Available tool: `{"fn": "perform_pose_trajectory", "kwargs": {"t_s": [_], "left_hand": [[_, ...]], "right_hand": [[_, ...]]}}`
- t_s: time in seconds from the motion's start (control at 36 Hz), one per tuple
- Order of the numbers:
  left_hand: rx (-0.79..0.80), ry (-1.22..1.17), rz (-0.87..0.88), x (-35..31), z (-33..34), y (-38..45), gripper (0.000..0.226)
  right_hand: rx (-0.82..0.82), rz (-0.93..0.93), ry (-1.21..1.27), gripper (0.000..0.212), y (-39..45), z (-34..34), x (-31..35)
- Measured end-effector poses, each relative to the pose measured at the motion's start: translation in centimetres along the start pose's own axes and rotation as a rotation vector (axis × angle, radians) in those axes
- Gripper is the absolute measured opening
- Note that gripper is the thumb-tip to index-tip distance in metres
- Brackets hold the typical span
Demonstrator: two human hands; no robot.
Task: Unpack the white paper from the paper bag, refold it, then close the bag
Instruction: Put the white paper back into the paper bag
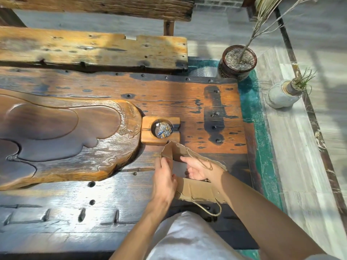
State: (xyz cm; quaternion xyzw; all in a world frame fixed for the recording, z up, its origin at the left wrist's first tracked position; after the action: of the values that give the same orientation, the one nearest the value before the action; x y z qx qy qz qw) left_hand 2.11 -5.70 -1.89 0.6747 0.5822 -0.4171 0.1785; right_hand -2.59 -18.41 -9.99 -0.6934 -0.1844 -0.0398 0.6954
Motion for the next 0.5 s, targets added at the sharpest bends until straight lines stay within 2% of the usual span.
{"fn": "perform_pose_trajectory", "kwargs": {"t_s": [0.06, 0.08, 0.11, 0.19, 0.28, 0.33, 0.36, 0.42, 0.5], "left_hand": [[-0.002, -0.008, 0.008, -0.1, 0.0, -0.1, 0.043], [-0.002, -0.012, 0.011, -0.1, 0.0, -0.2, 0.043], [0.001, -0.019, 0.011, -0.2, 0.1, -0.2, 0.045], [0.011, -0.040, -0.019, 0.0, 0.3, -0.2, 0.049], [0.011, -0.051, -0.048, 0.3, 0.2, -0.3, 0.054], [0.011, -0.071, -0.064, 0.4, 0.1, -0.3, 0.056], [0.012, -0.078, -0.069, 0.4, 0.1, -0.4, 0.057], [0.015, -0.079, -0.074, 0.3, 0.0, -0.5, 0.057], [0.020, -0.086, -0.088, 0.4, 0.0, -0.6, 0.058]], "right_hand": [[0.020, 0.028, -0.008, 0.060, 0.0, -0.2, 0.4], [0.013, 0.042, -0.106, 0.059, -1.0, -0.7, -0.3], [-0.002, 0.021, -0.197, 0.053, -1.4, -1.4, -0.4], [-0.194, -0.114, -0.376, 0.031, -2.8, -4.5, -0.1], [-0.260, -0.138, -0.751, 0.038, -3.3, -5.5, 0.6], [-0.304, -0.137, -0.926, 0.041, -3.9, -5.7, 0.8], [-0.310, -0.151, -0.975, 0.049, -4.4, -5.8, 0.6], [-0.307, -0.183, -0.899, 0.062, -5.3, -6.1, -0.2], [-0.334, -0.162, -0.771, 0.062, -6.1, -7.0, -1.2]]}}
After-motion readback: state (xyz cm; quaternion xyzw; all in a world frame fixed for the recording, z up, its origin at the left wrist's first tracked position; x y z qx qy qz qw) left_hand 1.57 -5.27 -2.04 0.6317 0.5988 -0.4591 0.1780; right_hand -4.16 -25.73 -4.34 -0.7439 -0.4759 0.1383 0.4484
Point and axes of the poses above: each hand's wrist, its own y-axis towards the middle knuckle, its own z-axis out of the palm, x = y × z, the point moved 10 cm from there along y, towards the middle knuckle, and after that the axes turned 10 degrees about -y, right-handed, at the moved point
